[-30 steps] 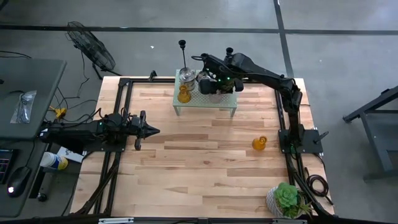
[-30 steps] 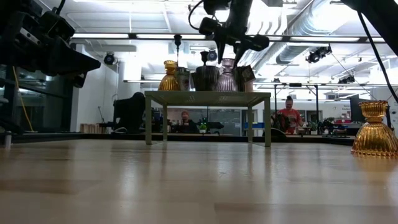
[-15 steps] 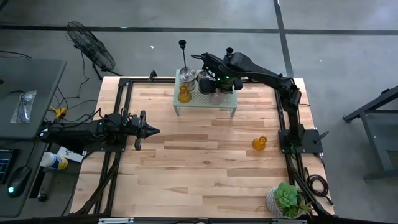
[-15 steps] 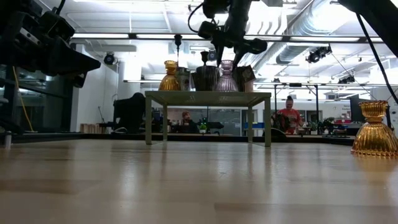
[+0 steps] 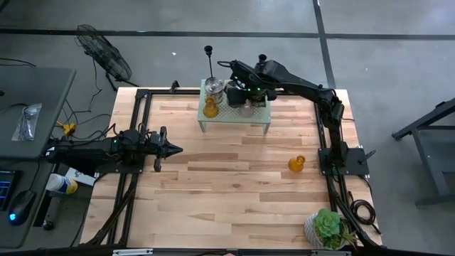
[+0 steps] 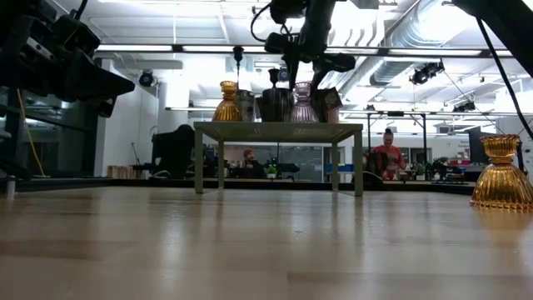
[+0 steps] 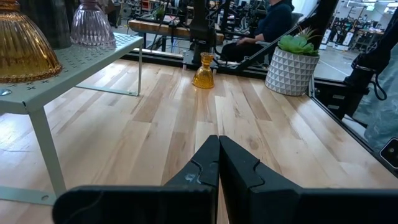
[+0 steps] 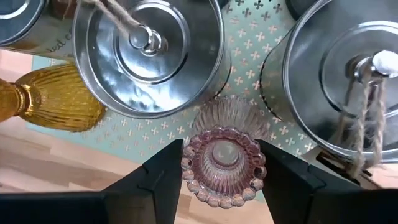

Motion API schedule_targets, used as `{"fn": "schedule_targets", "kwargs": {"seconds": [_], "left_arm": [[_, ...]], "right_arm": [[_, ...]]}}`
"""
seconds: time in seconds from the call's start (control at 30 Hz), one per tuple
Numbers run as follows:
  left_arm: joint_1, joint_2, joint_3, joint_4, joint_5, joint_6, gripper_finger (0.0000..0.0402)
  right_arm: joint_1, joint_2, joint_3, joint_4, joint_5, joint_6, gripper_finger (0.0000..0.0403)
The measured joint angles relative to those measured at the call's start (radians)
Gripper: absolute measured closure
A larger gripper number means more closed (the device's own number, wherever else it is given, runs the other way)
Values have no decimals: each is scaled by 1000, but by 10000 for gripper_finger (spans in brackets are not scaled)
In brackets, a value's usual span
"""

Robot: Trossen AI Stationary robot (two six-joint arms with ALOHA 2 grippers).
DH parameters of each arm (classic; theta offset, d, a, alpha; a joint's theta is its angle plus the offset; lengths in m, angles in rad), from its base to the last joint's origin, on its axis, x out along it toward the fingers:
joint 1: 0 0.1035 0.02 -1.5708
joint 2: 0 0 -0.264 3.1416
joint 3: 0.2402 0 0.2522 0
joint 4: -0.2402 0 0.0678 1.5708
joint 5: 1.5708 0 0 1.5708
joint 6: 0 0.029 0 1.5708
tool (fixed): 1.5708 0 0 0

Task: Pick & Place candle stick holders
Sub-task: Put the purple glass candle holder on the shelf, then put the orange candle holder on the shelf

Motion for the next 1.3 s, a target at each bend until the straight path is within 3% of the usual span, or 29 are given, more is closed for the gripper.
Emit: {"fn": "schedule_targets", "kwargs": {"seconds": [0.37, 0.77, 1.3], "left_arm": [[0, 0, 0, 0, 0, 0, 402], [0, 0, 0, 0, 0, 0, 402], [0, 0, 0, 0, 0, 0, 402]], "right_arm": [[-3, 0, 0, 7, -1, -4, 218], [-3, 0, 0, 12, 0, -1, 159], [8, -80, 0, 18, 8, 0, 158]]}}
